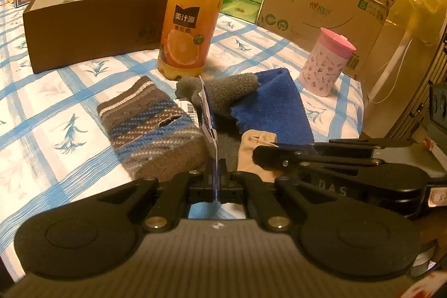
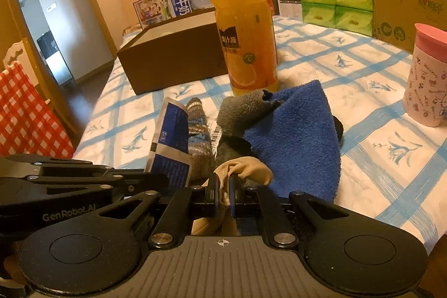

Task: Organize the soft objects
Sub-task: 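Carry the blue wipe packet to the brown box with the left tool while the right tool carries the stocking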

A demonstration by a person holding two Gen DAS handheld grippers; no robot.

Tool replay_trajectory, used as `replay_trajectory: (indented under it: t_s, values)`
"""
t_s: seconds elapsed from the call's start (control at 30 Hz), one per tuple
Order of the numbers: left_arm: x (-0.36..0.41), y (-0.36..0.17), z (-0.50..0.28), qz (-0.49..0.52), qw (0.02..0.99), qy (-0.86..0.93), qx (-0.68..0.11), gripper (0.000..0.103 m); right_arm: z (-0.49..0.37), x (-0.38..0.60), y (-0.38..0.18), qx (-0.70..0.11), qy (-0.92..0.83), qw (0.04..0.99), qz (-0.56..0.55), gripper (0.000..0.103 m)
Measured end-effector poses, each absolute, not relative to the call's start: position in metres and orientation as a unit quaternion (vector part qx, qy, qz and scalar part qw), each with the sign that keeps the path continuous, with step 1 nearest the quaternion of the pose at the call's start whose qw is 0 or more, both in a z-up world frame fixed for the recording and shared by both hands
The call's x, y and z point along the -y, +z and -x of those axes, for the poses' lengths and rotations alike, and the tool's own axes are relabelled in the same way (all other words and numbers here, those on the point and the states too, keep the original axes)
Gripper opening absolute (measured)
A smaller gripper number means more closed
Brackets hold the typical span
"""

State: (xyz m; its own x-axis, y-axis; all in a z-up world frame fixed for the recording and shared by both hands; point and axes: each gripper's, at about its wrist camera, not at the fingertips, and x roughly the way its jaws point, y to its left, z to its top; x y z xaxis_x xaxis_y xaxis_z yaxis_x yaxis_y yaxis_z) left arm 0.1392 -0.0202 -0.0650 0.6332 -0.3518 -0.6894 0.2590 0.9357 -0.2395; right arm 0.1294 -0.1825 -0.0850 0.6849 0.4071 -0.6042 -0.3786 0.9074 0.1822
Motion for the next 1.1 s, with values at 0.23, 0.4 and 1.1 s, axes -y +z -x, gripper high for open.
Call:
replay_trajectory:
  t_s: [0.23, 0.4, 1.1]
  values:
    - [0.015, -0.053, -0.127, 0.061, 0.907, -0.166, -0.383, 0.0, -0.118, 0.188, -0.071, -0.322, 0.22, 0.92, -0.029, 0.008]
    - [0.009, -0.039, -0.123, 0.061, 0.914, -0.161, -0.367, 0.0, -0.114, 0.194, -0.051, -0.302, 0.229, 0.925, -0.027, 0.008]
    - [-0.054, 0.013, -0.193, 0.048, 0.945, -0.091, -0.312, 0.0, -0.253, 0.265, 0.019, -0.225, 0.245, 0.943, -0.008, 0.008]
